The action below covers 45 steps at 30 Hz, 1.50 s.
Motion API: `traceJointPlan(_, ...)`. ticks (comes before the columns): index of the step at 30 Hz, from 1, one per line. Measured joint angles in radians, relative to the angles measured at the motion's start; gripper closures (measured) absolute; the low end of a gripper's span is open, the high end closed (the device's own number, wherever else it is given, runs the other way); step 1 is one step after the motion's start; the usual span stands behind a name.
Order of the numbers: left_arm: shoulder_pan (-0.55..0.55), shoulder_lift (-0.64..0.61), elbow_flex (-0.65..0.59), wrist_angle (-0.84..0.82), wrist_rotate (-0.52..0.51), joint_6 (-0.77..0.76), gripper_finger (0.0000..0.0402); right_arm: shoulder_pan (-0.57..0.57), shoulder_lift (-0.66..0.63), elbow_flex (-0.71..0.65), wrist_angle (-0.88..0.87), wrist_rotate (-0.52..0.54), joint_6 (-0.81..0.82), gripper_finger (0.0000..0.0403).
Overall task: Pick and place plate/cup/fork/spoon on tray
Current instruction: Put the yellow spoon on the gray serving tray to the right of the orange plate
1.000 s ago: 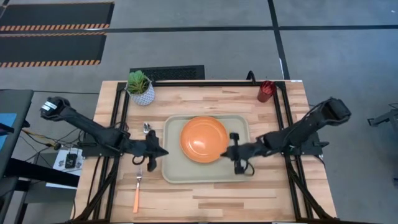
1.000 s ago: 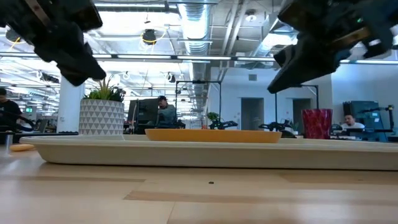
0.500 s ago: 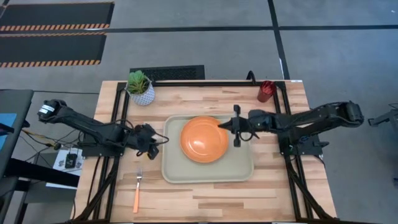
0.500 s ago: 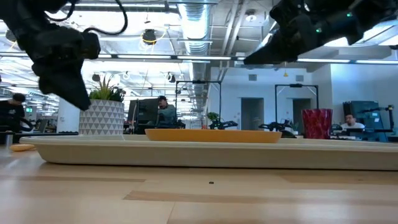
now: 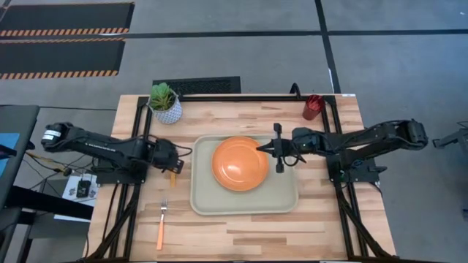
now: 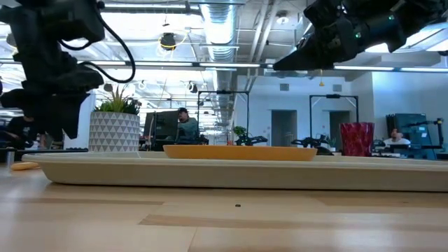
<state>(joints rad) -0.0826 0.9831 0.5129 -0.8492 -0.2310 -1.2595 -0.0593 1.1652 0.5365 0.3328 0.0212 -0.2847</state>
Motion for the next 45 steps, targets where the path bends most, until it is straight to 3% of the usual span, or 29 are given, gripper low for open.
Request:
traceJointPlan(18, 0.047, 0.248, -0.001, 0.091, 0.069, 0.163, 0.0264, 0.032, 0.000, 0.000, -0.001, 0.004, 0.048, 0.0393)
traceJointPlan(29, 0.043, 0.255, -0.048, 0.130, 0.088, 0.189, 0.0290, 0.055, 0.000, 0.000, -0.002, 0.006, 0.051, 0.0393)
traceJointPlan(41, 0.013, 0.252, -0.047, 0.149, 0.050, 0.389, 0.0370, 0.055, 0.000, 0.000, -0.014, 0.006, 0.060, 0.0393)
traceJointPlan(45, 0.002, 0.217, -0.050, 0.154, 0.027, 0.402, 0.0371, 0.055, 0.000, 0.000, -0.014, 0.006, 0.075, 0.0393)
